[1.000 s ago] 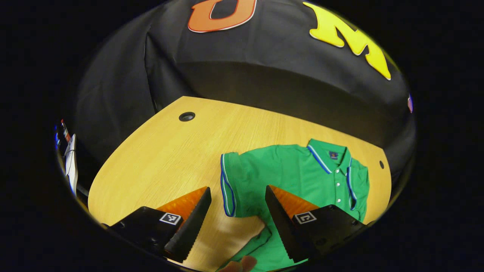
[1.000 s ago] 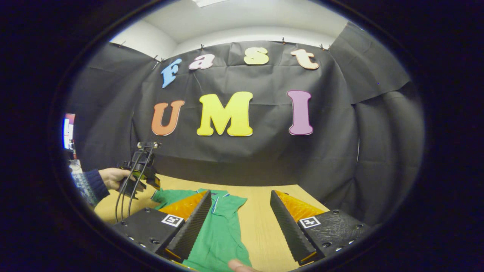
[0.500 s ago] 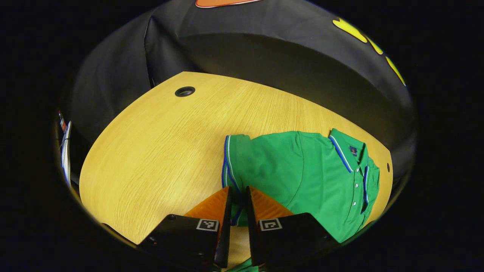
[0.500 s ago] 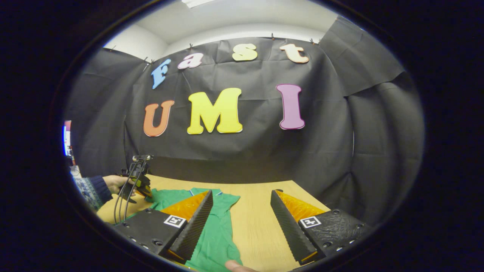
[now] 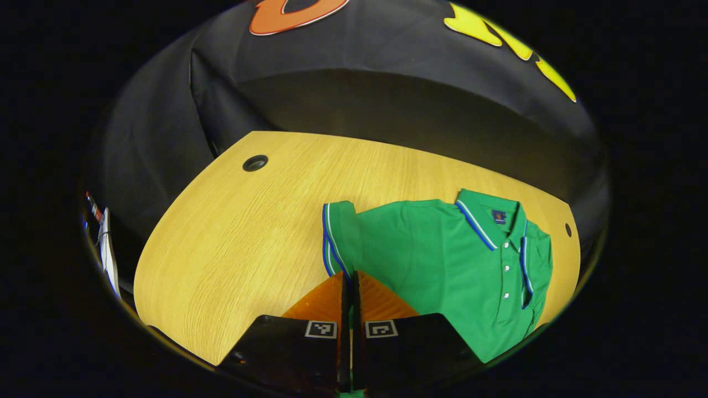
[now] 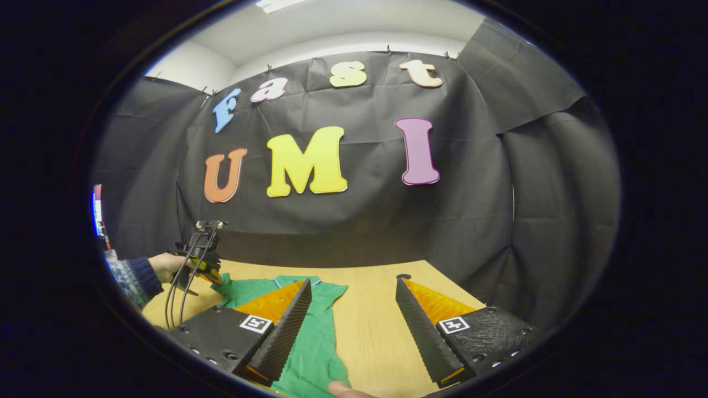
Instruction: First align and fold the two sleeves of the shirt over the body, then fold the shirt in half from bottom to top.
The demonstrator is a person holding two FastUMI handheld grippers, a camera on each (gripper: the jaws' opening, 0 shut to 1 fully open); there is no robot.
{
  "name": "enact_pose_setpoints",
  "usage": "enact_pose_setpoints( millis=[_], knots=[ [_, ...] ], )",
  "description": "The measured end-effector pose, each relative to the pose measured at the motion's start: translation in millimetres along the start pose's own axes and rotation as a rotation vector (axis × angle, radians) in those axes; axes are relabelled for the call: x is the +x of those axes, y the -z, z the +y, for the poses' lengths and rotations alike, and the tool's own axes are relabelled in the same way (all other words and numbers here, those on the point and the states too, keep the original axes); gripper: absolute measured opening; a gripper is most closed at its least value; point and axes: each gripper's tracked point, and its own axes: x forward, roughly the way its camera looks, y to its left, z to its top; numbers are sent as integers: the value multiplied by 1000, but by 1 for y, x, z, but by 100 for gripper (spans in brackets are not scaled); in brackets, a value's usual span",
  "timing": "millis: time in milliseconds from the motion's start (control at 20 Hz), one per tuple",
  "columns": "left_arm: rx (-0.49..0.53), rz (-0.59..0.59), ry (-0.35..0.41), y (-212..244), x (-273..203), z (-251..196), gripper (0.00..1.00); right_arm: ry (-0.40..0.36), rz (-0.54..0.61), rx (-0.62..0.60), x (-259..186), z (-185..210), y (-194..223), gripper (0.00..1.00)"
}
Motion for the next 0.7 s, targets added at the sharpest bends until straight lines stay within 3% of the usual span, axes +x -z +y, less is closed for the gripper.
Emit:
enact_pose_setpoints(
  millis=[350, 400, 450, 550, 600, 650, 700],
  knots=[
    [138, -7, 79, 4, -16, -79, 5, 9, 4, 24, 2, -12, -2, 92],
    [154, 11, 110, 11, -16, -93, 0, 15, 1, 25, 2, -15, -4, 93],
    [161, 25, 140, 16, -17, -105, 10, 19, -3, 26, 2, -17, -5, 93],
    [152, 29, 195, 20, -30, -127, 17, 28, -1, 25, 2, -20, -4, 93],
    [146, 16, 216, 18, -37, -135, 27, 28, 2, 25, 2, -20, -5, 93],
    [152, -7, 218, 16, -45, -139, 38, 27, 6, 25, 3, -20, -3, 94],
    [168, -36, 198, 13, -54, -137, 67, 26, 10, 25, 4, -20, -2, 95]
  ],
)
